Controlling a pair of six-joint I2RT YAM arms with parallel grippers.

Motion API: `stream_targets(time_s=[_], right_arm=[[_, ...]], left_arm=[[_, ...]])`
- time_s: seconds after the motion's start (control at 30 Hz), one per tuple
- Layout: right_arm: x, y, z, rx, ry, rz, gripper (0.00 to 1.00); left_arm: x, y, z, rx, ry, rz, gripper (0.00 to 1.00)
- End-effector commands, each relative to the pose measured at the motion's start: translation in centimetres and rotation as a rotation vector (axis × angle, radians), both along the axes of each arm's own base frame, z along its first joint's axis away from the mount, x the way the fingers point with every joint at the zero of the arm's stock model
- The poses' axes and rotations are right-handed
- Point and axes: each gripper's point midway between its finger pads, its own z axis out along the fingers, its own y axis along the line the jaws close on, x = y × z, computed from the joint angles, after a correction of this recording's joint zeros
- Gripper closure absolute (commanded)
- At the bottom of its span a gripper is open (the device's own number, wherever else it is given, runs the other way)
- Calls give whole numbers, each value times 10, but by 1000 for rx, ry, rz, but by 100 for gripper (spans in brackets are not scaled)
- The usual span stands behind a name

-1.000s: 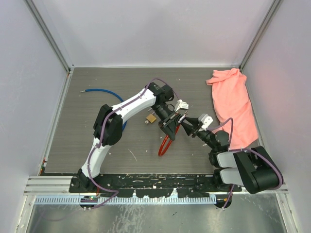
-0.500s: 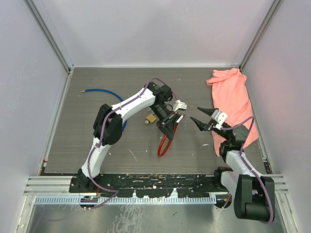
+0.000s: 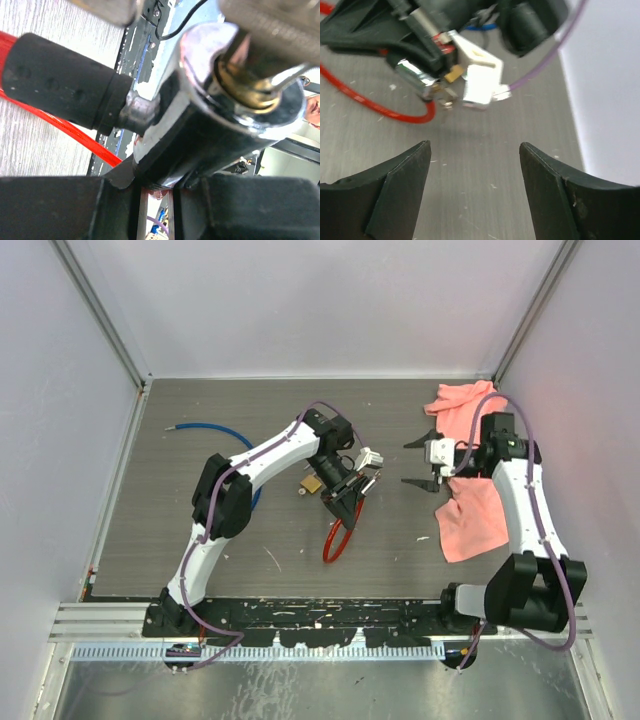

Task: Lock with the key
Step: Lock the lock.

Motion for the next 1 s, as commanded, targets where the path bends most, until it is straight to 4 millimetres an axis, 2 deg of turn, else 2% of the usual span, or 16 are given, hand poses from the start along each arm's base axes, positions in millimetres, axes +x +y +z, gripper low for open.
stream_targets(time_s=[0.0,0.07,0.17,0.23,0.37,0.5,0.67,0.97], right_arm=[[-62,12,-28,-166,-23,221,22],[-68,16,-18,-178,-128,243,17],[-67,25,10,-151,-144,245,15],[-68,36,18,-174,-135,290,15],[-68,52,14,-255,-137,370,19],[-54,60,10,-304,-137,361,26],[-36,59,1,-359,-114,315,37],[-23,67,-14,-403,-122,311,40]], left_arm=[[-9,12,-9,108,52,-10,100],[-11,13,-9,108,55,-16,100],[-11,13,-11,111,59,-19,99],[-12,14,-12,115,61,-22,99],[-13,15,-11,114,62,-27,99],[-14,15,-11,115,59,-31,99],[-16,15,-11,116,60,-39,99],[-19,12,-12,114,62,-49,99]])
